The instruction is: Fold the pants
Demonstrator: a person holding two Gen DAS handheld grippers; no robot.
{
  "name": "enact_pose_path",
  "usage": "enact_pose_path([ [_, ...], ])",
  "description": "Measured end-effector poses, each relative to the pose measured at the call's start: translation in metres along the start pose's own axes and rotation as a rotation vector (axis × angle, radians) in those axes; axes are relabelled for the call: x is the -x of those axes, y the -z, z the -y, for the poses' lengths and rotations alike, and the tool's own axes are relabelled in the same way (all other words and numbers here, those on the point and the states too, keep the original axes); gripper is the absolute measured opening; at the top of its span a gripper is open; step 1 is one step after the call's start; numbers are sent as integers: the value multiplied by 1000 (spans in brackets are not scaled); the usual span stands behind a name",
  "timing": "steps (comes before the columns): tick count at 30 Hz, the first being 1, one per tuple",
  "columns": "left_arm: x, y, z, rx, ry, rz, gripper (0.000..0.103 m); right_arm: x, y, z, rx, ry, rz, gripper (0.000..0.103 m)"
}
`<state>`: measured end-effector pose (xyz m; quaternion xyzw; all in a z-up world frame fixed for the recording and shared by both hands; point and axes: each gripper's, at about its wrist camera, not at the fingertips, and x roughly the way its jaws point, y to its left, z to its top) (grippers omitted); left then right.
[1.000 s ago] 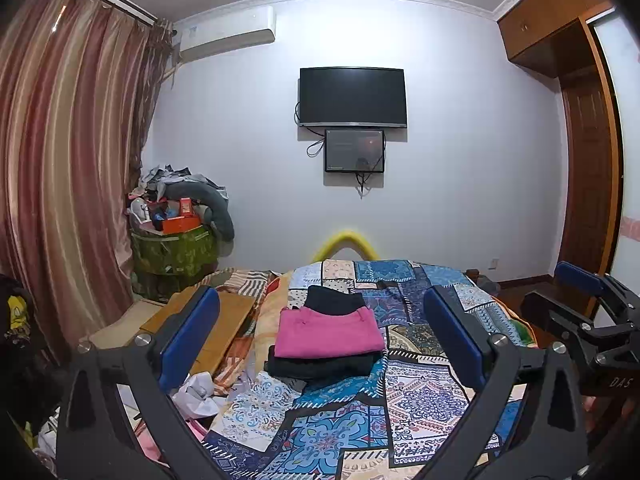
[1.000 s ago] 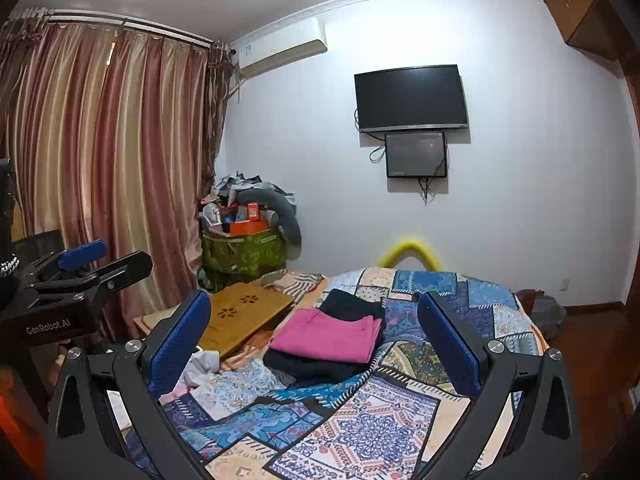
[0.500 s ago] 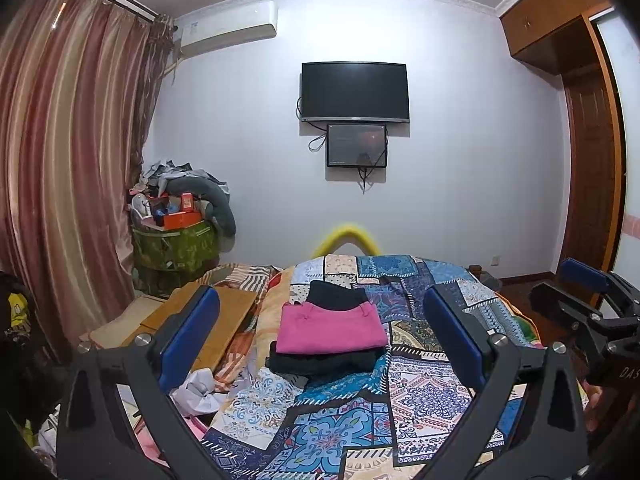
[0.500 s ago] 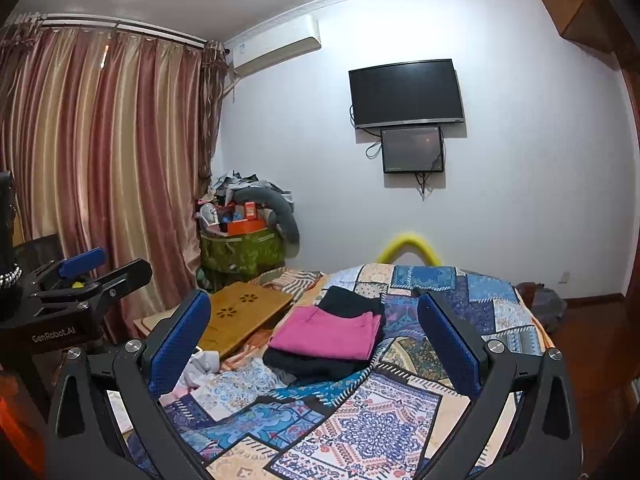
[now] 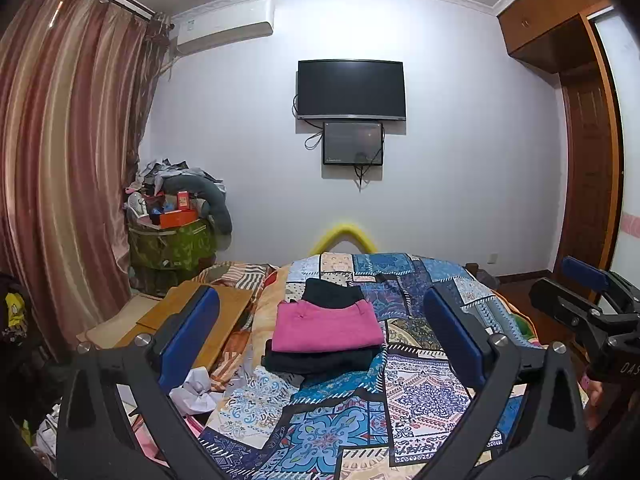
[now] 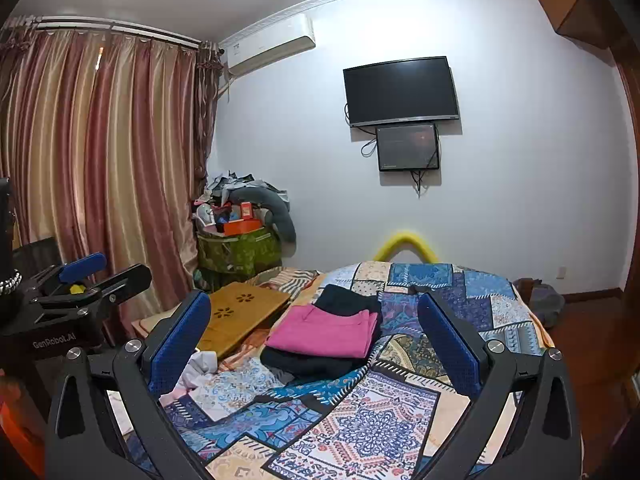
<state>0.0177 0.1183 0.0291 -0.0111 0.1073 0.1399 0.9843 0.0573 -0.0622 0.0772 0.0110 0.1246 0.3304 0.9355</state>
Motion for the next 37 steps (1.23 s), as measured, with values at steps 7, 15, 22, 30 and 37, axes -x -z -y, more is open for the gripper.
enact_pose_path([
  [7,0,0,0,2,16,-3,103,0,0,1,0,0,0,103],
  [15,-2,-2,1,-1,41,-16,103,1,-1,2,-2,2,2,103],
  [22,-5,-3,-2,17,64,-33,103,1,-2,2,1,6,0,103],
  [30,-5,-4,0,8,69,-36,103,1,-2,2,-3,6,-2,103],
  [37,-7,-2,3,11,75,-43,103,-1,-1,0,-5,9,-10,103],
])
